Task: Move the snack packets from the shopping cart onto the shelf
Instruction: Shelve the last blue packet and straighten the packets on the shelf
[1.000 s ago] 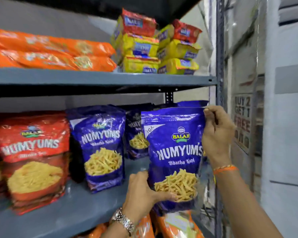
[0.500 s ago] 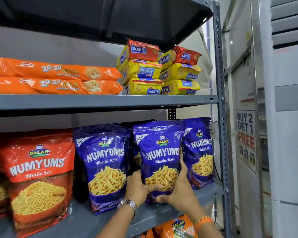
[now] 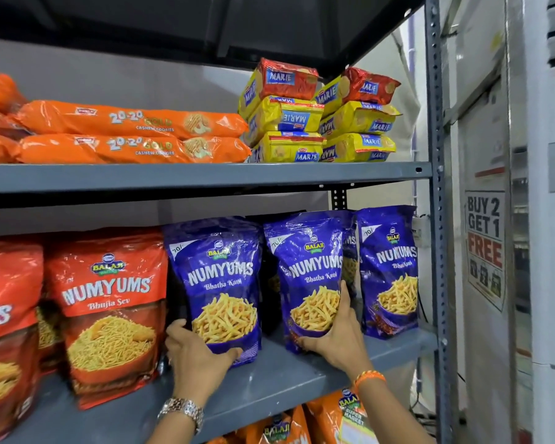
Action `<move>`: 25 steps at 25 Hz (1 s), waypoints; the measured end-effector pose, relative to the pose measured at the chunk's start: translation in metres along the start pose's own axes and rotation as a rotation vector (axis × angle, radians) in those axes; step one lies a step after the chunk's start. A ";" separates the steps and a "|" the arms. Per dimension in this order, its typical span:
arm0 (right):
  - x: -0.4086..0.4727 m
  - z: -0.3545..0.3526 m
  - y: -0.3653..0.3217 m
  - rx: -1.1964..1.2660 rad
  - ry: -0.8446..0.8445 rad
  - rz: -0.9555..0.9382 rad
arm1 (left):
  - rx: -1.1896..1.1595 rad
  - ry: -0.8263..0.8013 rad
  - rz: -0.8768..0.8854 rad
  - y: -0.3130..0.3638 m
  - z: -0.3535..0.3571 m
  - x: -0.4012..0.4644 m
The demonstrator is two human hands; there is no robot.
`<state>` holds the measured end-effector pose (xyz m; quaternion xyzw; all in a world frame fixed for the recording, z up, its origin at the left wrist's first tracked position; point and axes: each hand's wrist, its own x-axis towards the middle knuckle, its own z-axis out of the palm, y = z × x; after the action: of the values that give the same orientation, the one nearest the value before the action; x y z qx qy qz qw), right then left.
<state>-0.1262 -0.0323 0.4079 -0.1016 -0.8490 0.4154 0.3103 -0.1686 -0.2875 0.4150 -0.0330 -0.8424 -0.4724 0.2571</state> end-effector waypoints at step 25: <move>-0.015 -0.008 -0.006 0.038 0.055 0.020 | -0.055 -0.305 0.111 -0.010 -0.037 -0.010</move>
<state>-0.1088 -0.0374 0.4091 -0.1157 -0.8310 0.4316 0.3313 -0.1478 -0.3207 0.4179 -0.1580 -0.8553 -0.4699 0.1510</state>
